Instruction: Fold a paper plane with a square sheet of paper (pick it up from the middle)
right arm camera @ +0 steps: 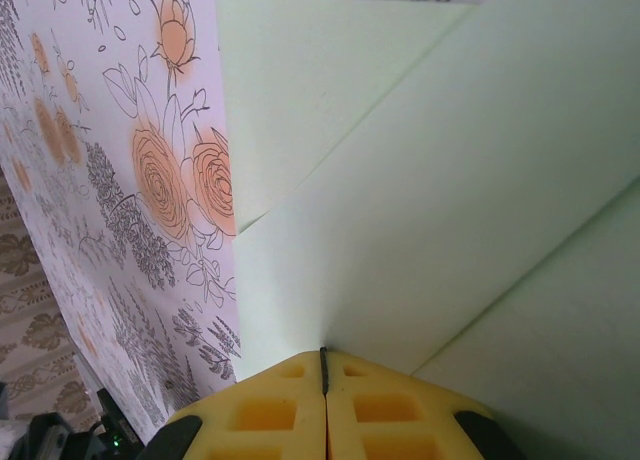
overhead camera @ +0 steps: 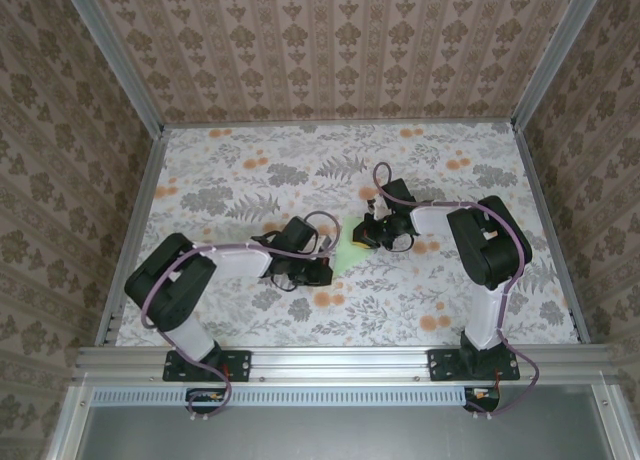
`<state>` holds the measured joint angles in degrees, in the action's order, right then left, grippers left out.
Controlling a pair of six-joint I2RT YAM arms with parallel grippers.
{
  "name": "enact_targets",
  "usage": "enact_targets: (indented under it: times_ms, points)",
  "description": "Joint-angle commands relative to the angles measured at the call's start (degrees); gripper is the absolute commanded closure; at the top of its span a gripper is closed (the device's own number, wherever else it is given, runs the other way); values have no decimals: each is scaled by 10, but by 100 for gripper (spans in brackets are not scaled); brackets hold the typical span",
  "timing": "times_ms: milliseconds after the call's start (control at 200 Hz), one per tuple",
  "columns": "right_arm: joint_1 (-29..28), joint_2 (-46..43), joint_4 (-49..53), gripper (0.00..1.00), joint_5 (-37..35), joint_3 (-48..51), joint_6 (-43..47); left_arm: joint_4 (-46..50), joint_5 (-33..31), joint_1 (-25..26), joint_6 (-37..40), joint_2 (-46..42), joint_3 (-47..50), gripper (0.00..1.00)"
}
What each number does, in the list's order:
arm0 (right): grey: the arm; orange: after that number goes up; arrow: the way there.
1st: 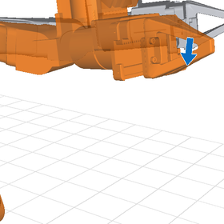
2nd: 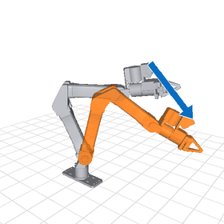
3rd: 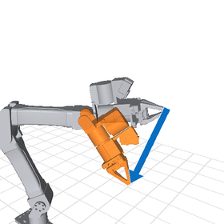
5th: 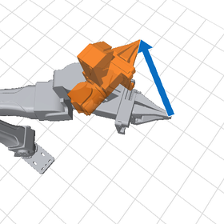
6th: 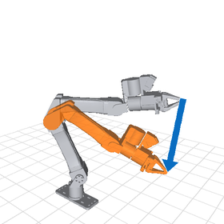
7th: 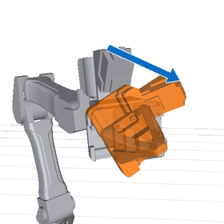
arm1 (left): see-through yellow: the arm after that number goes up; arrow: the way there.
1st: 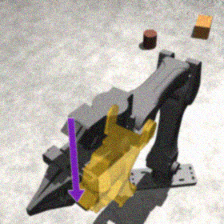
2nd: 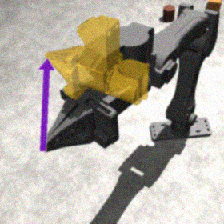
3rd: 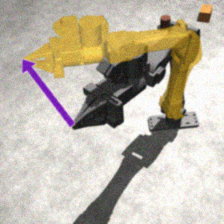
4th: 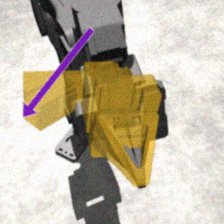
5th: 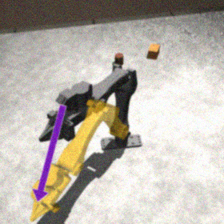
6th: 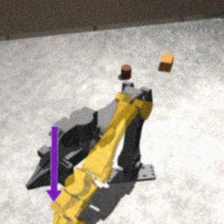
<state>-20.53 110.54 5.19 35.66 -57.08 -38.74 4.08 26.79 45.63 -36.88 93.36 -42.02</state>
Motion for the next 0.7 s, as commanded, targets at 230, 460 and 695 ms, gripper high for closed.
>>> enact_targets:
  times_ms: [230, 460, 695]
  points:
    - [-1, 16, 74, 92, -77, -2, 9, -57, -63, -1, -27, -15, -40, 97]
    - [-1, 8, 28, 92, -33, -12, -4, -59, -57, 0, -39, 54, -68, 99]
    - [-2, -3, -14, 90, 1, -13, 2, -10, -52, -1, -23, 84, -71, 100]
